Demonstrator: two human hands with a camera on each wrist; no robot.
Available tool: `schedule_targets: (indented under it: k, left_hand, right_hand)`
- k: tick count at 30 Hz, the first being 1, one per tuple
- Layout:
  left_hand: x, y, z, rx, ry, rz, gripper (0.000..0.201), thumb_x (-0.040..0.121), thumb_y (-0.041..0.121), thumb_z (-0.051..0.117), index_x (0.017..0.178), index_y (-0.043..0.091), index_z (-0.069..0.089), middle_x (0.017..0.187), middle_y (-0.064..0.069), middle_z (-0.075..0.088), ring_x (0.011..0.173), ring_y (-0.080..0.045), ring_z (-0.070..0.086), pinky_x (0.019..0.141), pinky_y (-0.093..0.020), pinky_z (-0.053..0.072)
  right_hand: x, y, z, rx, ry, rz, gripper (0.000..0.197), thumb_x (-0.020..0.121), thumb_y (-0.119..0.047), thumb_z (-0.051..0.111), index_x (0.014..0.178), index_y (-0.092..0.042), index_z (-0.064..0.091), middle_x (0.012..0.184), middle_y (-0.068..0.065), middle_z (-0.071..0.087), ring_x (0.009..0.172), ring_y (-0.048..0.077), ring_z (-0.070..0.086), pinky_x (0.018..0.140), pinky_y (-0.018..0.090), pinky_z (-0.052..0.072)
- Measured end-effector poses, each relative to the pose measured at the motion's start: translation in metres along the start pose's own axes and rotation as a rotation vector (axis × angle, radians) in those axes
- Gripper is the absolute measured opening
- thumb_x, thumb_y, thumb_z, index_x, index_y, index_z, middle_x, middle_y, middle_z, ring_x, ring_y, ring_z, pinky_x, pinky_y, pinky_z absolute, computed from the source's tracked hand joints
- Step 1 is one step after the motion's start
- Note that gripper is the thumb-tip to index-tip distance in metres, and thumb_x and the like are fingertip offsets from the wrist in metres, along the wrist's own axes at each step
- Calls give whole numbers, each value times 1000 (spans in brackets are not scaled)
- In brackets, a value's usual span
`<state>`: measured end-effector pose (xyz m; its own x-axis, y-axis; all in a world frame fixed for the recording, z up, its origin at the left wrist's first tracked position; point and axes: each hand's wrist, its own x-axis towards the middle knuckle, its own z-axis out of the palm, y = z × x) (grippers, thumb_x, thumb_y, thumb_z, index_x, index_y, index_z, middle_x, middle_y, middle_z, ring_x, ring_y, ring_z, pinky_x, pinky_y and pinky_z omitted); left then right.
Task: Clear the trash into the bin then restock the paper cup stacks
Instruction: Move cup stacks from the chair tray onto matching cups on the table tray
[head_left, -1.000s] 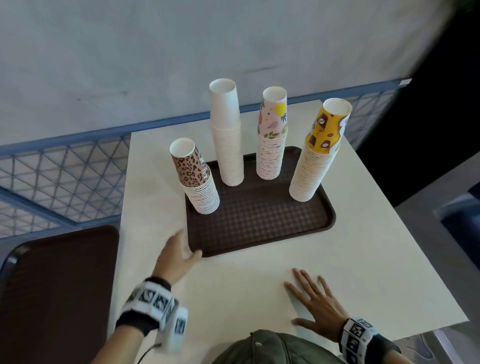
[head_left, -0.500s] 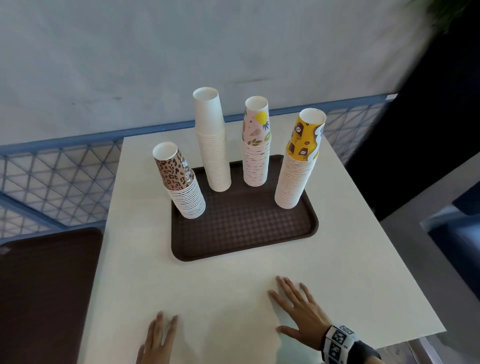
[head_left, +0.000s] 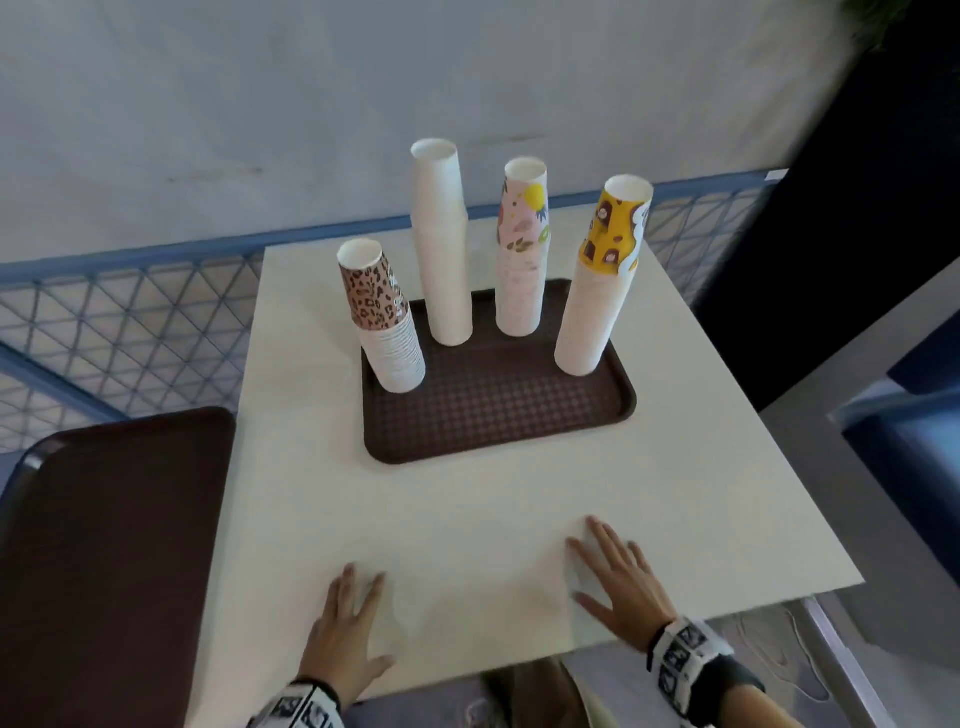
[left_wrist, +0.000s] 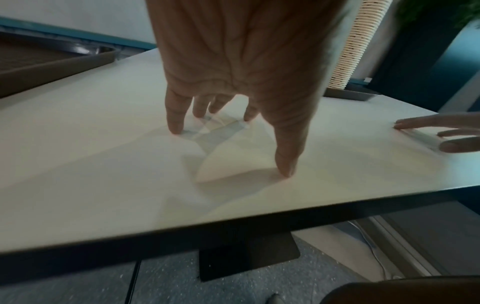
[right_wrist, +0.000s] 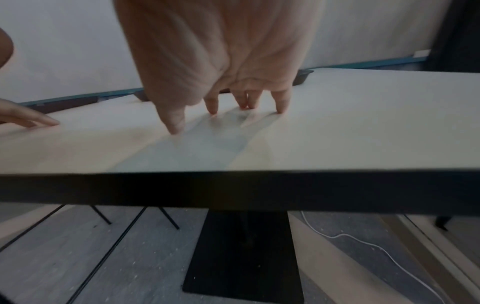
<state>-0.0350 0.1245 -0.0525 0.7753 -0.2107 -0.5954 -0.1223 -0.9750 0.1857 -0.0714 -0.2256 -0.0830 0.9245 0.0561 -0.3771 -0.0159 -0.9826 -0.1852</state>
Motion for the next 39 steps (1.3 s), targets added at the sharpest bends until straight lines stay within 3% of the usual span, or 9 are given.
schedule_targets:
  k: [4, 8, 13, 18, 21, 24, 28, 33, 39]
  left_hand:
    - [4, 18, -26, -128, 42, 74, 68, 88, 36, 52, 145, 27, 15, 158, -6, -5, 145, -20, 12, 112, -27, 28]
    - [39, 60, -93, -227, 170, 190, 62, 88, 30, 55, 142, 20, 27, 155, -9, 15, 140, -21, 28, 111, -29, 28]
    - [77, 127, -209, -373, 591, 331, 56, 84, 22, 61, 135, 10, 39, 135, -14, 45, 121, -27, 49, 101, -35, 40]
    - [111, 195, -313, -461, 707, 433, 62, 85, 24, 61, 138, 15, 31, 132, -15, 45, 113, -28, 52, 97, -43, 46]
    - [141, 226, -359, -444, 701, 439, 71, 80, 32, 65, 140, 17, 29, 138, -12, 43, 122, -26, 47, 103, -37, 39]
    - [168, 250, -388, -333, 626, 398, 80, 76, 33, 69, 141, 18, 27, 141, -16, 37, 129, -29, 40, 106, -34, 33]
    - [196, 271, -399, -205, 491, 356, 89, 71, 38, 74, 143, 19, 24, 142, -18, 36, 130, -32, 38, 108, -38, 33]
    - [208, 274, -395, -120, 482, 325, 66, 74, 25, 74, 131, 12, 43, 130, -20, 50, 120, -36, 47, 97, -40, 40]
    - [189, 253, -387, -178, 420, 369, 63, 69, 26, 77, 126, 18, 51, 129, -15, 53, 122, -31, 47, 101, -35, 39]
  right_hand:
    - [2, 4, -29, 259, 28, -11, 86, 75, -78, 13, 133, -23, 45, 148, 3, 38, 133, 20, 42, 108, 31, 34]
    - [37, 16, -90, 432, 255, 67, 49, 87, -36, 57, 130, -16, 47, 130, 8, 55, 117, 25, 55, 99, 32, 41]
    - [83, 31, -199, 662, 549, 190, 72, 78, -30, 70, 138, -14, 33, 129, 15, 51, 110, 30, 57, 94, 42, 46]
    - [123, 35, -276, 771, 570, 165, 96, 73, -32, 75, 145, -16, 12, 141, 14, 41, 121, 28, 48, 100, 39, 41]
    - [140, 35, -294, 770, 542, 134, 104, 69, -30, 78, 145, -15, 9, 143, 11, 41, 128, 24, 44, 105, 39, 38]
    - [153, 35, -300, 805, 556, 69, 100, 65, -22, 82, 142, -15, 18, 133, 8, 53, 120, 22, 53, 101, 41, 45]
    - [167, 39, -298, 808, 547, 48, 92, 65, -23, 82, 138, -16, 27, 133, 4, 53, 120, 20, 53, 95, 26, 41]
    - [177, 46, -293, 800, 502, 63, 82, 68, -24, 80, 133, -12, 33, 130, 9, 55, 117, 25, 53, 94, 34, 44]
    - [182, 50, -292, 778, 481, 59, 74, 69, -24, 78, 129, -9, 37, 128, 11, 56, 115, 27, 54, 93, 34, 44]
